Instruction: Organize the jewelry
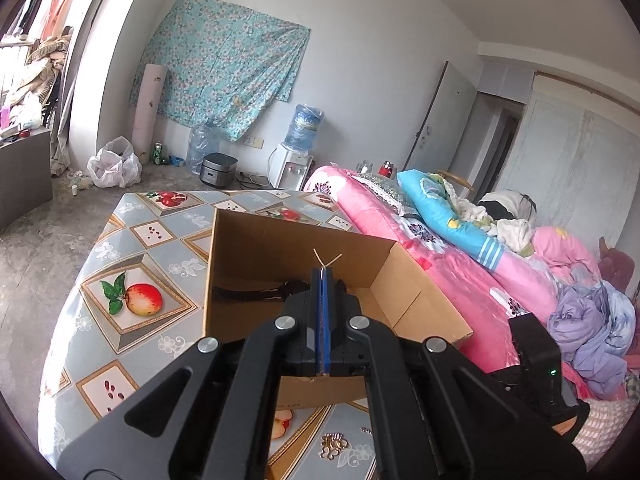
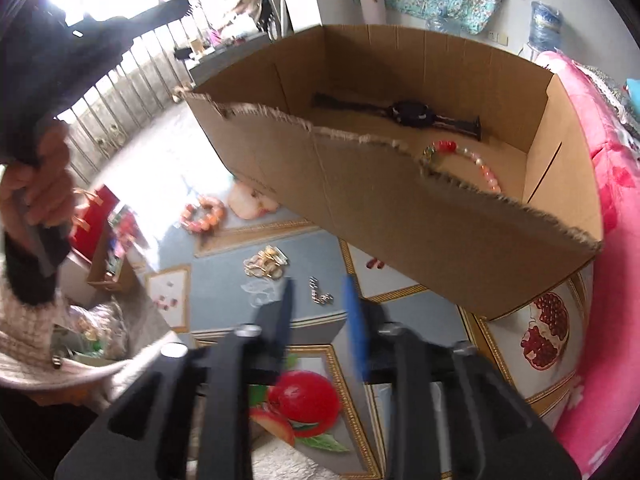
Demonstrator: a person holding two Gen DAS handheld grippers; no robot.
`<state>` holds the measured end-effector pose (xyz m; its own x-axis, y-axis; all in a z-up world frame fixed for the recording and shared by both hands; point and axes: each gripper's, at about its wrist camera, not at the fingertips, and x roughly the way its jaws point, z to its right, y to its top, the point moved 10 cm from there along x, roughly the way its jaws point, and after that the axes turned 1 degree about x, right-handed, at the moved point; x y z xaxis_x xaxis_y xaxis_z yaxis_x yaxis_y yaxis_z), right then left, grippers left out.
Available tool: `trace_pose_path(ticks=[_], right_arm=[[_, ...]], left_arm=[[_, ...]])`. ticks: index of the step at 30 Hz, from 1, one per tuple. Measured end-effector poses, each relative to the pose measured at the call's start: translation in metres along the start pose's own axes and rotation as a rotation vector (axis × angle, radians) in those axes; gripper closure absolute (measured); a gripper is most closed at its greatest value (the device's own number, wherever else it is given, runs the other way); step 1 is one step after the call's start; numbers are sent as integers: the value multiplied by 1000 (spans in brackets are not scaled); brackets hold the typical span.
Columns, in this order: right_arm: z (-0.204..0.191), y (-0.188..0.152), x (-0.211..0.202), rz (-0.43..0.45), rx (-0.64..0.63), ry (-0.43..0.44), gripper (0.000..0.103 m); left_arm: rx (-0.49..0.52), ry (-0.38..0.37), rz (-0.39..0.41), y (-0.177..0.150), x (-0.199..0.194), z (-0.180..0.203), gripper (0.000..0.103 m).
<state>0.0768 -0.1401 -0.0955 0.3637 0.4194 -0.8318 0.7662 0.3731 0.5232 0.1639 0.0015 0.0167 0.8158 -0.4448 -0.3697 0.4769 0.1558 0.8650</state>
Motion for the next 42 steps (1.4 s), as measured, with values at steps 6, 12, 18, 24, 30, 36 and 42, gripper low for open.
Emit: trace_pose_path(ticks=[6, 12, 18, 24, 30, 36, 42], right_arm=[[-2, -12, 30, -61, 0, -39, 66], [-8, -11, 45, -61, -46, -118, 82], [-20, -12, 53, -100, -31, -54, 101], [-21, -10, 32, -61, 56, 12, 102], [-25, 8, -10, 36, 83, 8, 102], [-36, -4, 3, -20, 6, -15, 78], [-24, -12, 32, -102, -86, -64, 74]], left_arm=[[-7, 11, -19, -25, -26, 2, 103], [-18, 20, -61, -49, -35, -3, 103], [-36, 20, -72, -60, -39, -8, 103], [-28, 7, -55, -57, -45, -4, 103], [-10, -2, -25, -47, -54, 5, 103], [-6, 1, -18, -48, -61, 5, 103], [2, 32, -27, -54, -62, -1, 103]])
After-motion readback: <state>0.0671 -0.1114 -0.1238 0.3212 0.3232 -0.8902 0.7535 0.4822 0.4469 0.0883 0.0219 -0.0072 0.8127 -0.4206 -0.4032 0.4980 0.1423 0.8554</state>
